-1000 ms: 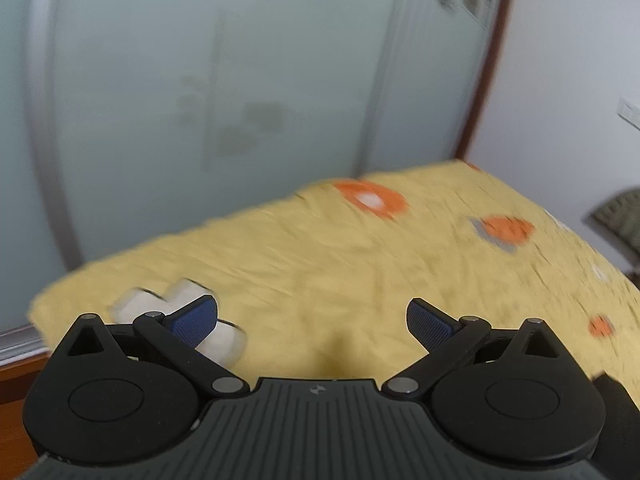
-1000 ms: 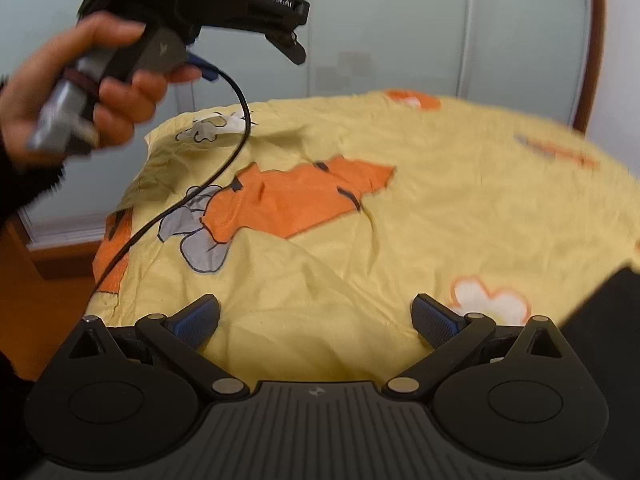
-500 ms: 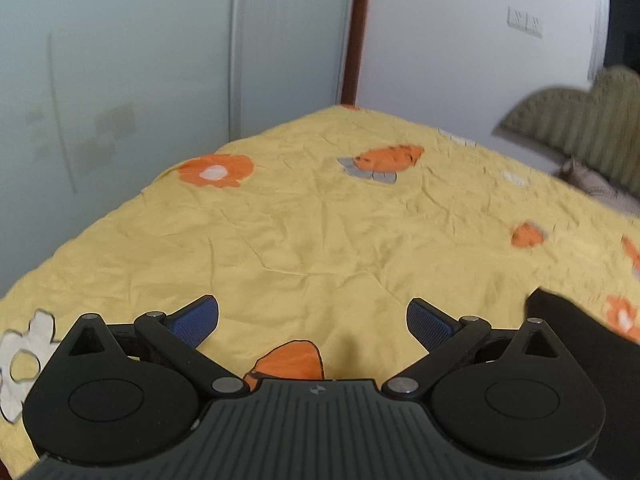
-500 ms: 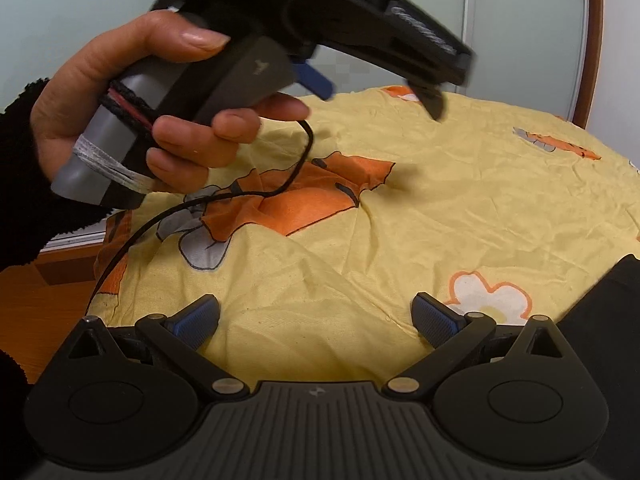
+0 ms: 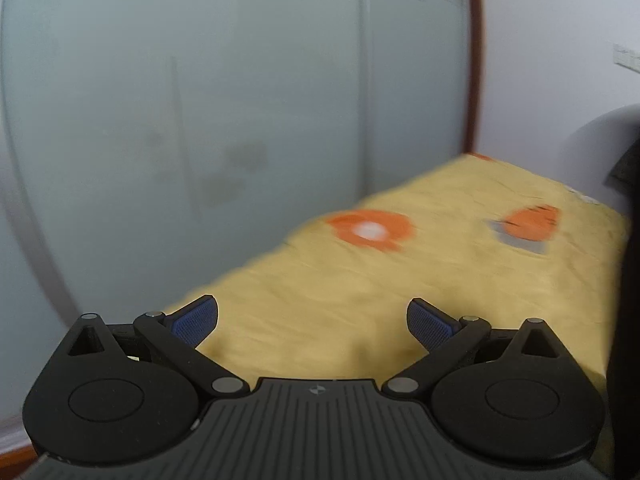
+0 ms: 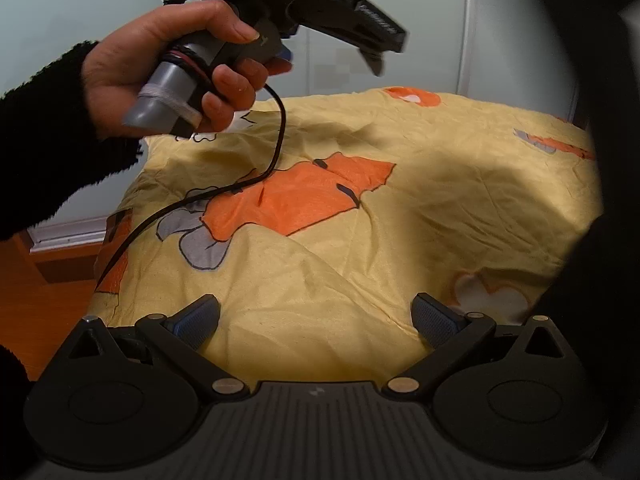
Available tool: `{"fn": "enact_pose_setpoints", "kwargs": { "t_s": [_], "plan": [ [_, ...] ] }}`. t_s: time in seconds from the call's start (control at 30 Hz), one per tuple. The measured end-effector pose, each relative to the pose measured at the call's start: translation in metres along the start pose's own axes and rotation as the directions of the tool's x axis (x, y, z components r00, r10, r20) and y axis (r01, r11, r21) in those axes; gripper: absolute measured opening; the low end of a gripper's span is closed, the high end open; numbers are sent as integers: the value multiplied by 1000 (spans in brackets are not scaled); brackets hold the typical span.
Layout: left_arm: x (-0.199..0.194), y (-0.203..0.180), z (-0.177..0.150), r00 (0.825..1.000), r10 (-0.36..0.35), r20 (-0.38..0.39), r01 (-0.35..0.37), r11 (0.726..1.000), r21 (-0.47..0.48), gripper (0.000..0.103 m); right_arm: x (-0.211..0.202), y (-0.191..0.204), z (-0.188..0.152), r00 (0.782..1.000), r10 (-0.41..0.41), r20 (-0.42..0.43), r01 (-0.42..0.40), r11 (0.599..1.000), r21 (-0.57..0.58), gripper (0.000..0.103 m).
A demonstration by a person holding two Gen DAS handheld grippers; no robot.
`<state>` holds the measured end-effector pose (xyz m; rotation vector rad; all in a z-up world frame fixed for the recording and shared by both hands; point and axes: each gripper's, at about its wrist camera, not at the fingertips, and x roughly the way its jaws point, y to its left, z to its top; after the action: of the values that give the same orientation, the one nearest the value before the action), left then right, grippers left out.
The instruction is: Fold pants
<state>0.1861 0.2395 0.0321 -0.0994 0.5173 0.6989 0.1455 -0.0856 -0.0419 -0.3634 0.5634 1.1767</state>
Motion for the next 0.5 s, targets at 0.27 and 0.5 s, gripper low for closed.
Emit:
{"fn": "enact_pose_setpoints", "kwargs": {
  "t_s": [0.27, 0.5],
  "plan": [
    [31, 6, -5, 993, 115, 4, -115, 993, -7, 101, -2, -2, 0, 1000, 4, 0, -4, 1000, 0, 103],
    [48, -35, -8, 970, 234, 59, -239, 965, 109, 102, -1, -1, 0, 1000, 4, 0, -4, 1000, 0, 103]
  ]
}}
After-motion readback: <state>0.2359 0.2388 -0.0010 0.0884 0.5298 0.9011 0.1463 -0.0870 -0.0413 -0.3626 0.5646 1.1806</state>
